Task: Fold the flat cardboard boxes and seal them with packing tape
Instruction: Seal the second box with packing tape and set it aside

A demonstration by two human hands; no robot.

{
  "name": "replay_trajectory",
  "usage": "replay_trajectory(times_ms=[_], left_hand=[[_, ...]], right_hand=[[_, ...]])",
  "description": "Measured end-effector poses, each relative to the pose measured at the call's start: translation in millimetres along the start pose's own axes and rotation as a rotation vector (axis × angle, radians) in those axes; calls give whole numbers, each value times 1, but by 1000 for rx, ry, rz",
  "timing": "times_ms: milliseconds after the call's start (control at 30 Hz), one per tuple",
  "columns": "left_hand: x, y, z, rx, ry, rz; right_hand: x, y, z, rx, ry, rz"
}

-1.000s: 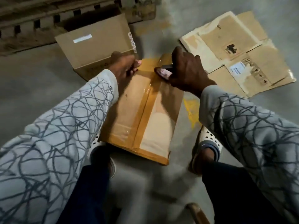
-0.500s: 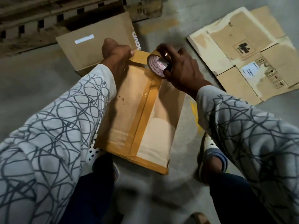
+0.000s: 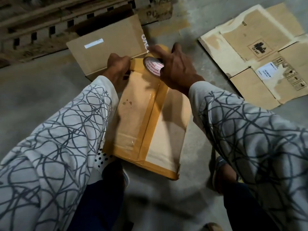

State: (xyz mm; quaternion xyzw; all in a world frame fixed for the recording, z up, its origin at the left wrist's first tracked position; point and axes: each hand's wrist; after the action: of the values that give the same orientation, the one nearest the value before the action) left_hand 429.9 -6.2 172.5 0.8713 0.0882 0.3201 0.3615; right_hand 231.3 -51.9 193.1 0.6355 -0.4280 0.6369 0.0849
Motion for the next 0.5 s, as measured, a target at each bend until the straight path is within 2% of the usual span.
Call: replay_trajectory(times_ms=[200,367,500], left_hand=[[12,-2,-1,30,-230,-238],[3,-6,-6,76,-259,-167],[-13,-8,-12,174,-391,-220]], right_hand=[[2,-10,2,16,-34,-35],[2,7,2,-26,-63,81],[2,9,3,-38,-84,121]])
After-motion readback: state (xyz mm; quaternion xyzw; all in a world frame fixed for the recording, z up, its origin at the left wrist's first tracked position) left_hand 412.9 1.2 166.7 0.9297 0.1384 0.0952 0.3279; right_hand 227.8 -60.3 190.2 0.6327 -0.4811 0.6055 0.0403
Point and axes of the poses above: each hand's wrist, its own z-axis towards the middle knuckle, its own x-axis out of the back of the hand, y = z × x, and after that the axes turned 15 degrees about -y, right-handed
